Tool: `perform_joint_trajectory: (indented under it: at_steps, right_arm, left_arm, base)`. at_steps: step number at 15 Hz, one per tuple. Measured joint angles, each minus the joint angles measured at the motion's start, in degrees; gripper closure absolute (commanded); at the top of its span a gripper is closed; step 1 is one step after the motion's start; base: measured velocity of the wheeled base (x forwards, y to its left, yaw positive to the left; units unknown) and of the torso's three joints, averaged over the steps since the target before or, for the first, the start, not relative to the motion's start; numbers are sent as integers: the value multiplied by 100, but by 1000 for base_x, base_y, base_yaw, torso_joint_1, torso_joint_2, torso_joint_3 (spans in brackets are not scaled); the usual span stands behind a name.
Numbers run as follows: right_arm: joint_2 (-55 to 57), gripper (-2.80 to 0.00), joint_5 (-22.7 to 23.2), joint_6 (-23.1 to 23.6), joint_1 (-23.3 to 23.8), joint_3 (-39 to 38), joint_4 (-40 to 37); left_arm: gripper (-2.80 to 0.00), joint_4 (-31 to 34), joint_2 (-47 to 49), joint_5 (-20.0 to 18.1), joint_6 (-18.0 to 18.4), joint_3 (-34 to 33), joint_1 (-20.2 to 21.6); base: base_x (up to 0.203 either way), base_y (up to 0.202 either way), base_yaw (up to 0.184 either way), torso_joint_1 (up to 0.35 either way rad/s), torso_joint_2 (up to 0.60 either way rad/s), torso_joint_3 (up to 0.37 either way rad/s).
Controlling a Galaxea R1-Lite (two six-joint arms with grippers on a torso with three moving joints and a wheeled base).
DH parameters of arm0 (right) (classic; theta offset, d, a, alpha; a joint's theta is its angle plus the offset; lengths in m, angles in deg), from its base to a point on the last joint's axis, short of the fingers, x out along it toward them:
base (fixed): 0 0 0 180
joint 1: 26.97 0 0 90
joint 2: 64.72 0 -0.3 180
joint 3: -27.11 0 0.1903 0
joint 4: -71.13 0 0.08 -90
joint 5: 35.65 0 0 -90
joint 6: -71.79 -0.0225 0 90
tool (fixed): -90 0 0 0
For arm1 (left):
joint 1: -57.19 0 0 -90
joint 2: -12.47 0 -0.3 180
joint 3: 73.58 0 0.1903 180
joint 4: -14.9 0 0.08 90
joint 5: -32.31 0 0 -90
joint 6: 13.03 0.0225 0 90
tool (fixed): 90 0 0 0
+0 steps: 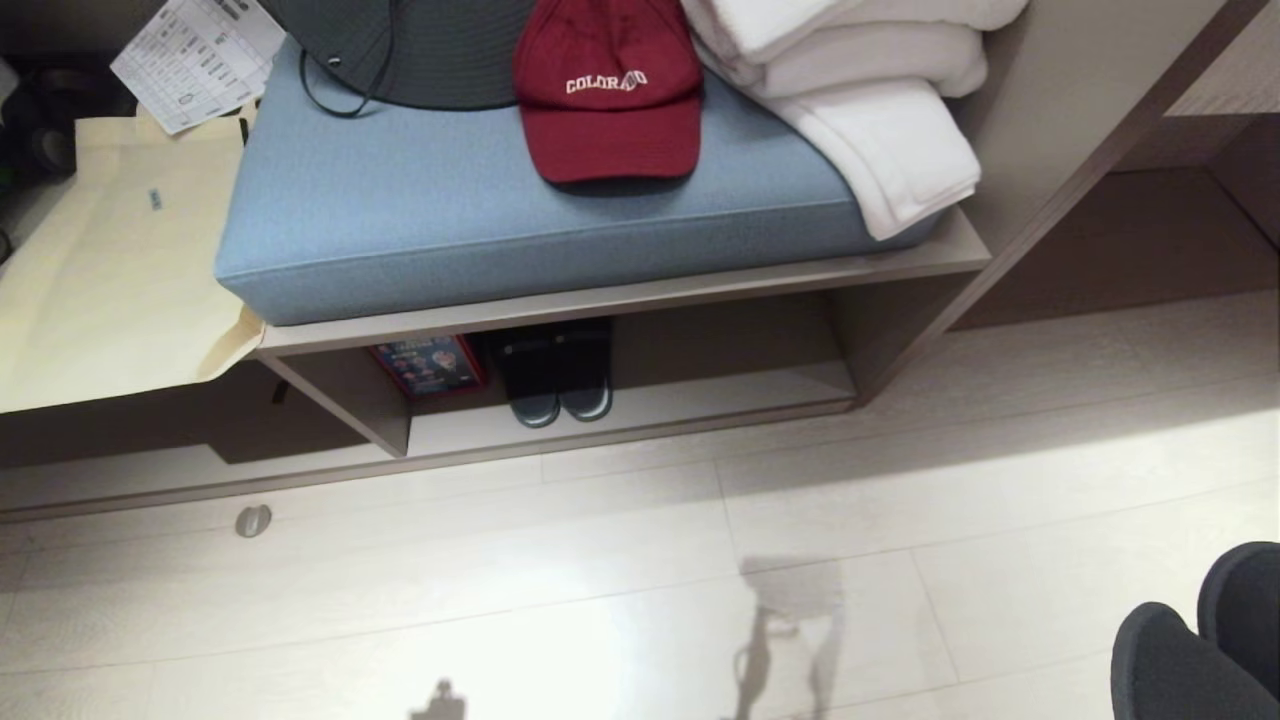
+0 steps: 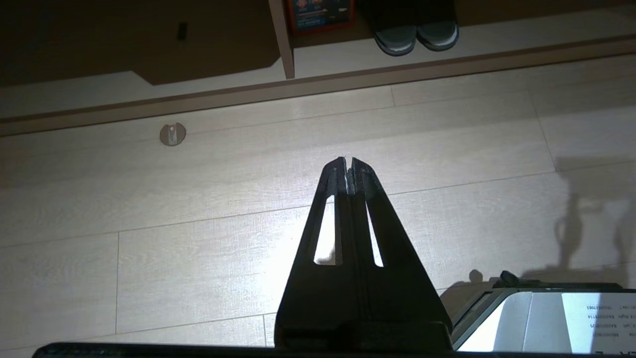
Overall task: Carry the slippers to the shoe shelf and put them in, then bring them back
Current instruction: Place the slippers into the shoe cabinet
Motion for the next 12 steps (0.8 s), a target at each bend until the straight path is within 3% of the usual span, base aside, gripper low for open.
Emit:
perform_joint_trajectory:
  at_steps: [12]
  right_arm:
    - [0,0,-10,1,-2,0,1]
  left_arm:
    - [0,0,0,3,-13,0,0]
  base:
    - [0,0,0,3,4,-197]
